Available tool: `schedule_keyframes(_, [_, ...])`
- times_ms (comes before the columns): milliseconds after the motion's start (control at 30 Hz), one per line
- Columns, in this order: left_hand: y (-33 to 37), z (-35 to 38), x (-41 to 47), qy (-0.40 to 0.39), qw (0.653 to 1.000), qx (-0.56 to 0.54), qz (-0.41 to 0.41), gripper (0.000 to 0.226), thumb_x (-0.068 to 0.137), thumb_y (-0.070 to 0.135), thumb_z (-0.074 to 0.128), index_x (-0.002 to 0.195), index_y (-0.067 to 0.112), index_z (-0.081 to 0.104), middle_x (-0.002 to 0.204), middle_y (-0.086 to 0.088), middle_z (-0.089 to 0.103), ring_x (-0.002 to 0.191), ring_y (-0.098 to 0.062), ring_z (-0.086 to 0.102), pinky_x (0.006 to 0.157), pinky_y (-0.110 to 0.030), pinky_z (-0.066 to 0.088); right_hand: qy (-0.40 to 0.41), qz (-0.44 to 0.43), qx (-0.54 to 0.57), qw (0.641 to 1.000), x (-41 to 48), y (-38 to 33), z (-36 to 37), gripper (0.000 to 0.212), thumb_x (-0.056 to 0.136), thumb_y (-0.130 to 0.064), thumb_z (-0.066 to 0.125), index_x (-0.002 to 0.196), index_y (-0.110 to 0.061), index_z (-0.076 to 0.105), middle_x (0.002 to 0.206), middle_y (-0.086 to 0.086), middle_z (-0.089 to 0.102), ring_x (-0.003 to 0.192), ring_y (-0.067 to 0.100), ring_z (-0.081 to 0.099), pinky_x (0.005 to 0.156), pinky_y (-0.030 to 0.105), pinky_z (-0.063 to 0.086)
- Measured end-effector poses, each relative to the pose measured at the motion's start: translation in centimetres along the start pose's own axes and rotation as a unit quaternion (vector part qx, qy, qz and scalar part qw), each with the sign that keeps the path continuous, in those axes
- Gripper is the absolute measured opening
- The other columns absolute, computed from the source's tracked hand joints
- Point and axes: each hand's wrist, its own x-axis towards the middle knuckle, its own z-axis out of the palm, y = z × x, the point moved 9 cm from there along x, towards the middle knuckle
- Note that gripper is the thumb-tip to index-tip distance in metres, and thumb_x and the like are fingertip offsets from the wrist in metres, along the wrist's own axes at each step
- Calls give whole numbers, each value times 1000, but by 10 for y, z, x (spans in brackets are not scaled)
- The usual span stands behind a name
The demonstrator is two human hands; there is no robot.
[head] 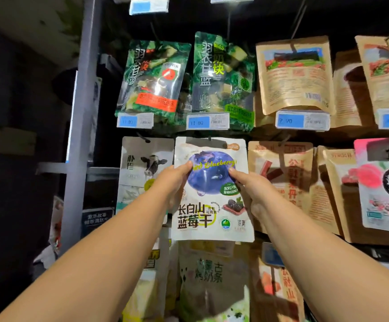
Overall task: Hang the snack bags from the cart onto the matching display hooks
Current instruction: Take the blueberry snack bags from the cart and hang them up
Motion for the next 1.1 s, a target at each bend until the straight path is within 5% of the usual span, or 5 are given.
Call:
schedule_keyframes(133, [2,6,-5,0,999,-53,2,24,95,27,59,102,6,66,77,-5,72,59,-13,69,58,-23,54,-51,1,43,998,-6,-9,3,41,82,-18,75,116,0,60,82,16,75,64,26,72,59,39,60])
schedule_keyframes(300, [7,-4,-9,35,998,-51,-6,72,66,54,79,120,10,62,114,-11,71,103,-30,67,96,-46,49,-87,-11,66,994,-14,-22,6,34,82,-12,74,111,2,64,84,17,74,68,27,71,75,41,58])
schedule_keyframes(400, [22,-4,-23,42,998,-52,7,48,84,43,70,115,7,65,104,-11,73,91,-26,69,82,-35,52,-108,-23,68,992,-25,-36,8,3,86,-7,69,86,-4,67,68,10,74,58,20,70,70,35,58])
schedule_keyframes(733, [2,16,-70,25,999,-40,-14,37,91,36,63,111,5,68,99,-15,74,85,-26,70,80,-36,54,-110,-35,77,990,-51,-11,-22,20,82,-4,70,103,-3,71,91,19,75,74,30,72,72,36,58])
schedule_keyframes(1100, [-79,146,-145,-214,966,-118,-83,39,60,15,76,98,2,74,97,-24,72,77,-30,72,68,-40,60,2,-76,61,995,-94,-4,-153,20,83,-5,70,103,-3,72,92,17,76,82,32,72,77,43,58])
